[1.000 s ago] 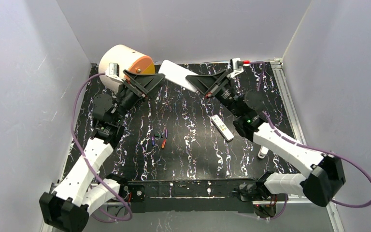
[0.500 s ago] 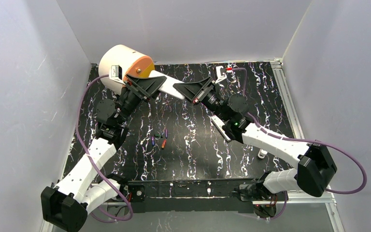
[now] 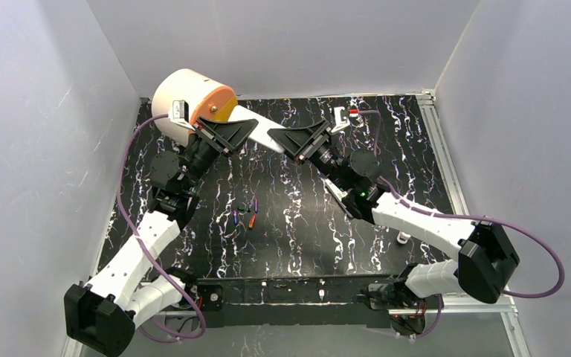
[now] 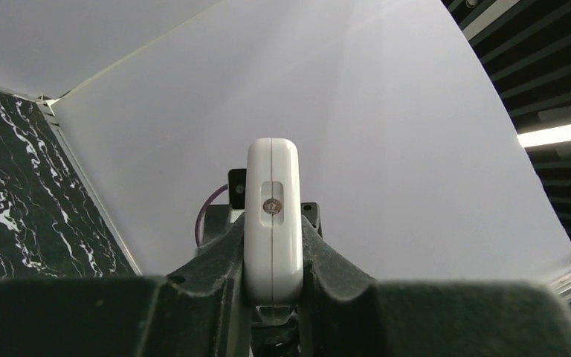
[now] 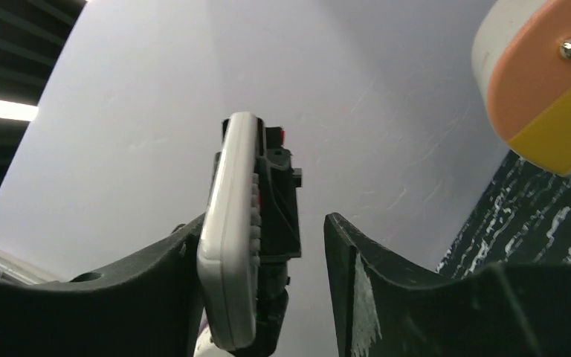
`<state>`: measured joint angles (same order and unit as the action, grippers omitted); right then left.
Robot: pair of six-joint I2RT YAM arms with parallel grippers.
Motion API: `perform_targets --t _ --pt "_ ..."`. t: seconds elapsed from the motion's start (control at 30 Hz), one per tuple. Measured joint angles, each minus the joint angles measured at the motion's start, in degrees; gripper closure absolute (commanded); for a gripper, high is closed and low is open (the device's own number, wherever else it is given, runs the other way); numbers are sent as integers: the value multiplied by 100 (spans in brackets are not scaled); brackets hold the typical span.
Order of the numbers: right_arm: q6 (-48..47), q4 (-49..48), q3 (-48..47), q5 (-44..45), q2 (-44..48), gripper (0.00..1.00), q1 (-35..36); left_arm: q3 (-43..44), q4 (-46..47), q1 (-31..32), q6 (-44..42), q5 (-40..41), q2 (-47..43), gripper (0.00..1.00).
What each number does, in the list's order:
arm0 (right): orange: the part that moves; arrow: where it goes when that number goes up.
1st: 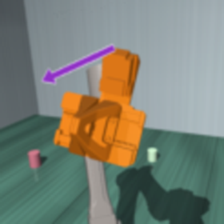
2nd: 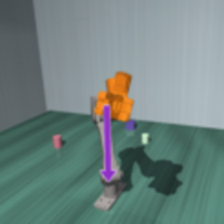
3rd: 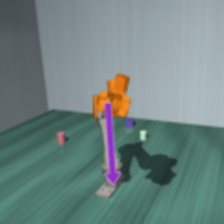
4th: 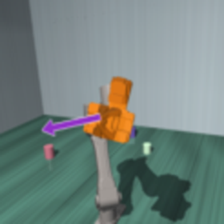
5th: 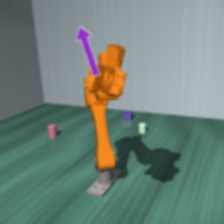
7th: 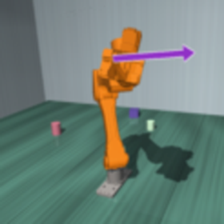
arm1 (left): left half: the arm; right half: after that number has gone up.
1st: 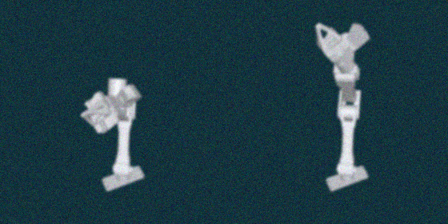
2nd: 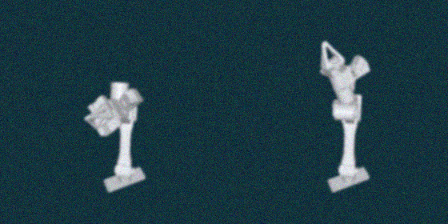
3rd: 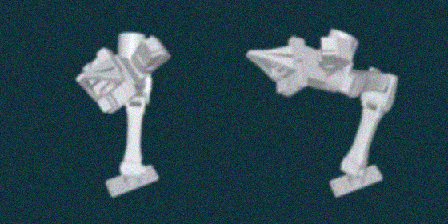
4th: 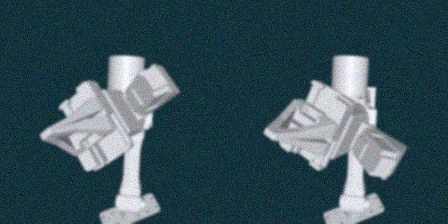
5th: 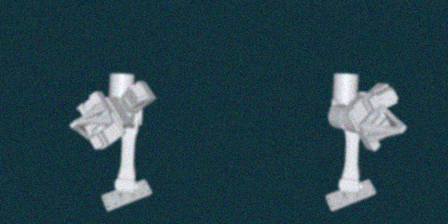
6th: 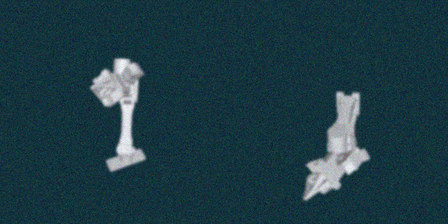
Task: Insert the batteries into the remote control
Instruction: Turn over the remote control, then remove the battery cover from the remote control.
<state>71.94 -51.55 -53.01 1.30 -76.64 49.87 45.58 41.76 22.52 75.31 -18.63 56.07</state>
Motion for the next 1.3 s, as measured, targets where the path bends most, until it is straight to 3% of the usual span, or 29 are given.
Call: perform_targets --t 0.43,1.0,1.13,1.3 --pt "-584 953 787 -533 1167 30 -348 675 -885 -24 -332 -855 332 100" --pt "-415 833 704 -1296 828 30 -553 682 -1204 -72 -415 -1106 341 100" --pt "-306 643 688 -1408 710 37 -660 682 -1204 -72 -415 -1110 337 100" --pt "-144 483 627 -1510 577 59 -678 682 -1272 -103 -470 -1102 348 100"
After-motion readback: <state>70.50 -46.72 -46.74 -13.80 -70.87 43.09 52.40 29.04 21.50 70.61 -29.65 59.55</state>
